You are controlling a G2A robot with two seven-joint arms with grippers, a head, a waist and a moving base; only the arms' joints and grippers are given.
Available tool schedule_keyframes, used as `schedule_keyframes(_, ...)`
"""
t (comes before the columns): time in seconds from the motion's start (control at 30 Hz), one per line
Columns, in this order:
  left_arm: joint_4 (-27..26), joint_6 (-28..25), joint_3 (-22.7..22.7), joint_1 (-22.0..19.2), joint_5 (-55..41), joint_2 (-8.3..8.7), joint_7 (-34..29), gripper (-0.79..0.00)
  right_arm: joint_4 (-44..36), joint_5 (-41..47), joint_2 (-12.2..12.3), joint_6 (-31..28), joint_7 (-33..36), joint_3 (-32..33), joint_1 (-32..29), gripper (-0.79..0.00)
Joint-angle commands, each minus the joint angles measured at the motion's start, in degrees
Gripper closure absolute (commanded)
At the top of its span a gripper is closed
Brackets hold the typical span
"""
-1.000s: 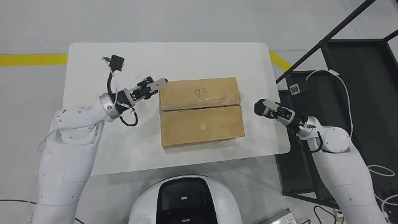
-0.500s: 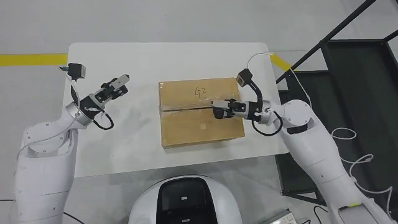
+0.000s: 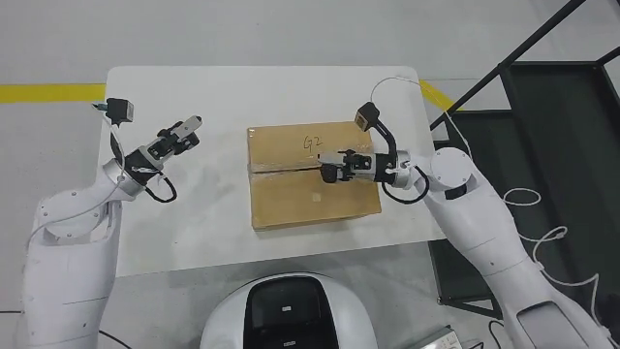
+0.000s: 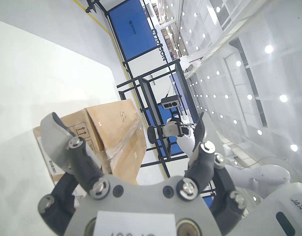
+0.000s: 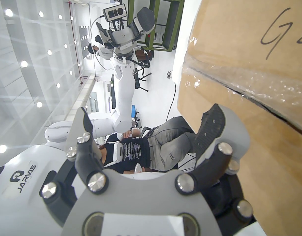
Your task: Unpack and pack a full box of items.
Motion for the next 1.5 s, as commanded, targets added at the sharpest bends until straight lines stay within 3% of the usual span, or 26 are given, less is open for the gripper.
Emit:
schedule_keyframes(0.0,0.0,0.0,0.0,0.0,0.0,0.0,0.0,-0.785,-0.7,0.0,-0.2,0.9,-2.3,-0.5,-0.1,-0.785)
schedule_keyframes(0.33,0.0,0.0,0.0,0.0,0.0,0.0,0.0,-0.785,1.9,-2.9,-4.1,10.8,-8.4,-14.0,12.1,-0.785)
schedule_keyframes(0.53,0.0,0.0,0.0,0.0,0.0,0.0,0.0,-0.785,6.0,-3.5,-7.1,11.0,-10.4,-21.9,16.9,-0.785)
schedule_keyframes(0.73,0.0,0.0,0.0,0.0,0.0,0.0,0.0,-0.785,10.9,-4.6,-9.4,8.0,-14.1,-25.8,19.6,-0.785)
schedule_keyframes(1.0,0.0,0.0,0.0,0.0,0.0,0.0,0.0,-0.785,14.8,-5.4,-10.0,7.6,-14.8,-25.2,20.1,-0.785)
schedule_keyframes(1.47,0.0,0.0,0.0,0.0,0.0,0.0,0.0,-0.785,6.3,-11.3,-5.7,14.5,-13.0,-13.9,11.4,-0.785)
